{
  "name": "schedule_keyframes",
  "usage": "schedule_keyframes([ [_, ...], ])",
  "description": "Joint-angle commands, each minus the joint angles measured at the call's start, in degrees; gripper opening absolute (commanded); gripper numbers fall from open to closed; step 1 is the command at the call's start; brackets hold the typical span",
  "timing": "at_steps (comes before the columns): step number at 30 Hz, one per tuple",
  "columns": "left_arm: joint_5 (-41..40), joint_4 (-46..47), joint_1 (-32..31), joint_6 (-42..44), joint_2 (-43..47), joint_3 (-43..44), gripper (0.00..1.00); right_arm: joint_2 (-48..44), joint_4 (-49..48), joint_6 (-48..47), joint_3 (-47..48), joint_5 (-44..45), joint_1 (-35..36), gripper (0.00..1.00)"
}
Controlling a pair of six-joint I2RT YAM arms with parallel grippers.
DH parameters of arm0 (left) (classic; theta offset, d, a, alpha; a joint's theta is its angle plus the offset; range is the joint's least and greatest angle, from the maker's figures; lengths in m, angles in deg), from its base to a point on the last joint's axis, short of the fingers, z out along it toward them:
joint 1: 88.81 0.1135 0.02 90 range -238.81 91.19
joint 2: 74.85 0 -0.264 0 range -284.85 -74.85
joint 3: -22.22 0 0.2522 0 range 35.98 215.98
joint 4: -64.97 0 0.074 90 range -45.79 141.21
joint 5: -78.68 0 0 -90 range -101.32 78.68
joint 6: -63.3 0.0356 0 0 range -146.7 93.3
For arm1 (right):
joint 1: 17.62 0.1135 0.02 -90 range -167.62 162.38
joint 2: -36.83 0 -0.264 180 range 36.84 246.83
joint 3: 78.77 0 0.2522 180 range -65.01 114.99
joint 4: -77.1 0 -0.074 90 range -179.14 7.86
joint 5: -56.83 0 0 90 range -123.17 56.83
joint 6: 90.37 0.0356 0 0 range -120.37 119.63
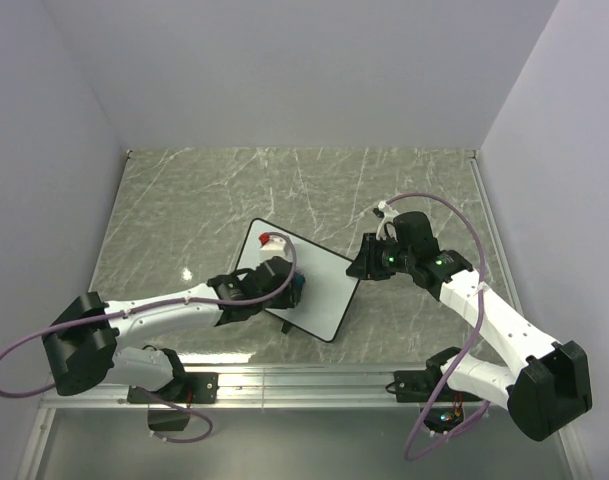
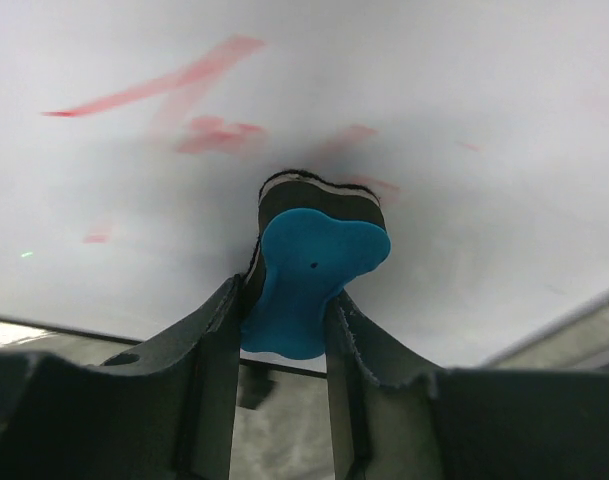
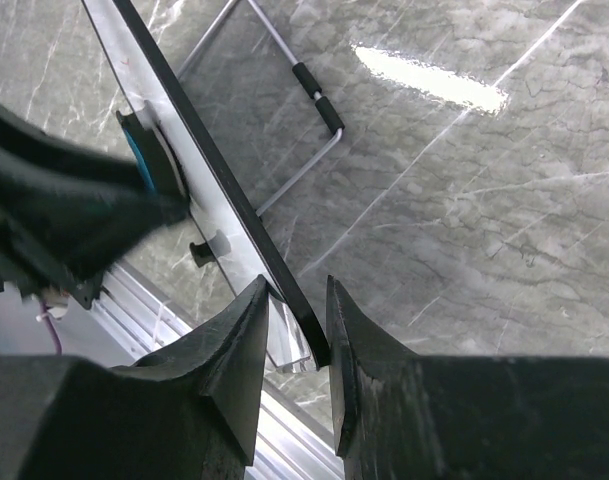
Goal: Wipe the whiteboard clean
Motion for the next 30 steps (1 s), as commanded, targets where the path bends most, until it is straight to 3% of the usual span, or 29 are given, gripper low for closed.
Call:
schedule_keyframes([
  [1, 5.0, 7.8, -3.1, 2.8, -1.3, 3.2, 0.0, 0.5, 2.6, -1.5, 1.6, 4.0, -0.1, 0.2],
  [7, 3.6, 7.7, -3.8, 3.1, -1.0, 3.8, 0.0, 0.8, 2.6, -1.8, 1.7, 4.1, -0.1, 0.19],
  [11, -3.8, 2.3, -2.8, 1.0, 1.0, 1.2, 0.0, 0.8, 3.3, -2.0, 2.0, 4.4, -0.1, 0.18],
  [21, -4.9, -2.6, 14.1, -7.4, 7.3, -12.2, 0.0, 1.7, 4.3, -2.9, 3.1, 4.6, -0.1, 0.17],
  [26, -1.1, 2.2, 16.3, -8.1, 8.4, -15.8, 0.0, 2.3, 4.6, -3.2, 3.7, 4.4, -0.1, 0.17],
  [30, 1.6, 7.0, 13.8, -5.5, 5.5, -14.1, 0.0, 2.6, 4.7, -3.3, 4.1, 4.3, -0.1, 0.17],
])
